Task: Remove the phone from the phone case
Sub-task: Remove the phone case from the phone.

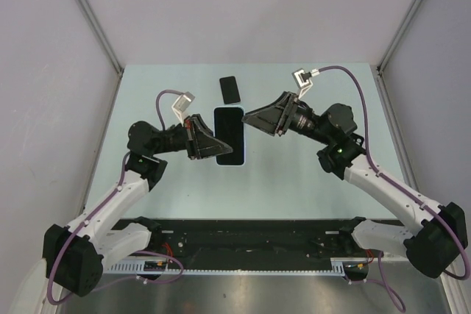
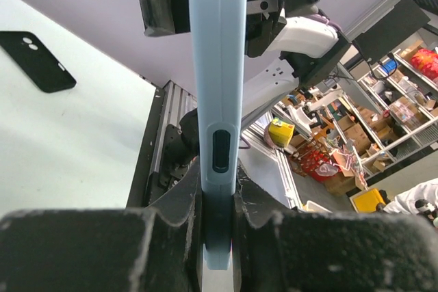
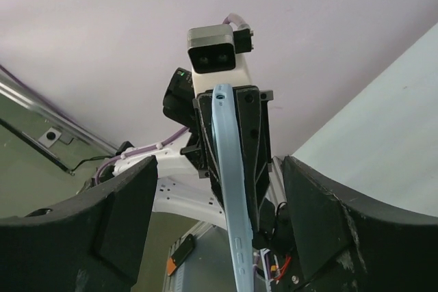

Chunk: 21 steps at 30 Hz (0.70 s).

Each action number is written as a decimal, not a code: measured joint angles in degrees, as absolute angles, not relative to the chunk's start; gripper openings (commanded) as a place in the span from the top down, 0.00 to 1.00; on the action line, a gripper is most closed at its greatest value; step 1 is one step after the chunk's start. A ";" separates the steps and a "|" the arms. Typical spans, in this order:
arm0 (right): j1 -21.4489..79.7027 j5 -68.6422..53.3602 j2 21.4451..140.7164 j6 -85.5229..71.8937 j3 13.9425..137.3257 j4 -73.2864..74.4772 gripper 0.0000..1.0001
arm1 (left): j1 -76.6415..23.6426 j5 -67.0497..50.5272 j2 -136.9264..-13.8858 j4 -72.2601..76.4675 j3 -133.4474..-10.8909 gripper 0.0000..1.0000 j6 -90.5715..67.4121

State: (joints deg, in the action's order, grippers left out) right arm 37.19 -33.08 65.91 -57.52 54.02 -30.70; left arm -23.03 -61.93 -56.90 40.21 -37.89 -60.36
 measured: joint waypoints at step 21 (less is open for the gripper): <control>38.46 -34.22 76.20 -63.35 51.16 -46.94 1.00 | -22.63 -60.27 -57.01 34.87 -37.76 0.78 -61.14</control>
State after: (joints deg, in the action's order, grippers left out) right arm 38.46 -34.22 76.20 -63.35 51.16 -46.94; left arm -22.63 -60.27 -57.01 34.87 -37.76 -61.14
